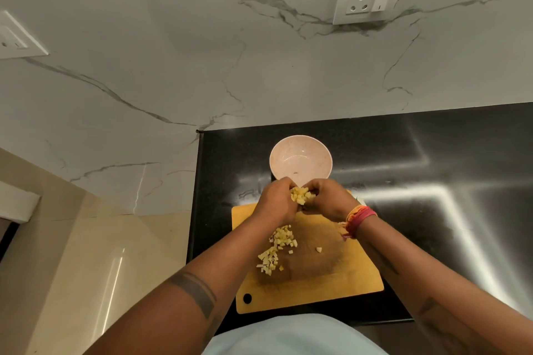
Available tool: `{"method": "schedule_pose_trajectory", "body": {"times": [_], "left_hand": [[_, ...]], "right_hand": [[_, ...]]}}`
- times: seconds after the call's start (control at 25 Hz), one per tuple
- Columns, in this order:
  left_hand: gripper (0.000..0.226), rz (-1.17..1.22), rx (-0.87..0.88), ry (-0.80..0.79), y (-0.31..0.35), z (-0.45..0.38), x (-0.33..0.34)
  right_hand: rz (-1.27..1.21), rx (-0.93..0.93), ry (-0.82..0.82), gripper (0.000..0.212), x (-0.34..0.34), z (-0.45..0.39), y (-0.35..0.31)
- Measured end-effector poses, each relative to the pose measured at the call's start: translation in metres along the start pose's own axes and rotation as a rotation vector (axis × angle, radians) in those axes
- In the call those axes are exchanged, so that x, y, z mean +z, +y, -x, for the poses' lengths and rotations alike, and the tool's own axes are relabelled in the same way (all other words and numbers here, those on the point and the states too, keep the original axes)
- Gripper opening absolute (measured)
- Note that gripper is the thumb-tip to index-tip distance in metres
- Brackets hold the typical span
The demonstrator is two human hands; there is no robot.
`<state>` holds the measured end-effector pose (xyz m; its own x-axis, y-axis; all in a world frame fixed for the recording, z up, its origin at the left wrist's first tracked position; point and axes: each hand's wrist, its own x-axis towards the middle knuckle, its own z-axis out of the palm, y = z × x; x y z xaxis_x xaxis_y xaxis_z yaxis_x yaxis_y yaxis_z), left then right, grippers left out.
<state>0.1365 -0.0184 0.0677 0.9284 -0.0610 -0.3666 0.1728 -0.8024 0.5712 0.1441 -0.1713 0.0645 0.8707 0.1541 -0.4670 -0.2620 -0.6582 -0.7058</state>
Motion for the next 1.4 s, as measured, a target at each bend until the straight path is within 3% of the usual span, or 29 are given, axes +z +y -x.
{"method": "schedule_pose_trajectory", "body": {"times": [0.16,0.44,0.64,0.8,0.92,1.0,1.28,1.4], "left_hand": [[0.04,0.047,-0.045,0.003,0.026,-0.045,-0.022],[0.054,-0.057,-0.095,-0.147,0.027,-0.089,-0.02],[0.039,0.024,-0.093,0.054,0.016,-0.095,-0.011],[0.022,0.031,-0.047,0.154,0.021,-0.099,-0.013],[0.015,0.032,-0.039,0.184,0.025,-0.097,-0.014],[0.012,0.052,-0.038,0.18,0.023,-0.096,-0.013],[0.029,0.08,-0.025,0.148,0.003,-0.068,-0.013],[0.027,0.072,-0.055,0.138,-0.023,-0.043,-0.011]], "right_hand": [[0.037,-0.009,0.079,0.025,-0.033,-0.037,-0.019],[0.297,0.104,0.082,0.042,-0.028,-0.091,-0.02],[0.227,0.125,0.254,0.029,-0.021,-0.092,-0.01],[0.231,0.137,0.259,0.036,-0.021,-0.094,-0.018],[0.252,0.131,0.318,0.022,-0.021,-0.096,-0.021],[0.252,0.114,0.341,0.025,-0.02,-0.094,-0.021],[0.119,0.029,0.367,0.025,-0.007,-0.06,-0.012],[0.161,-0.084,0.217,0.024,0.025,-0.03,-0.003]]}}
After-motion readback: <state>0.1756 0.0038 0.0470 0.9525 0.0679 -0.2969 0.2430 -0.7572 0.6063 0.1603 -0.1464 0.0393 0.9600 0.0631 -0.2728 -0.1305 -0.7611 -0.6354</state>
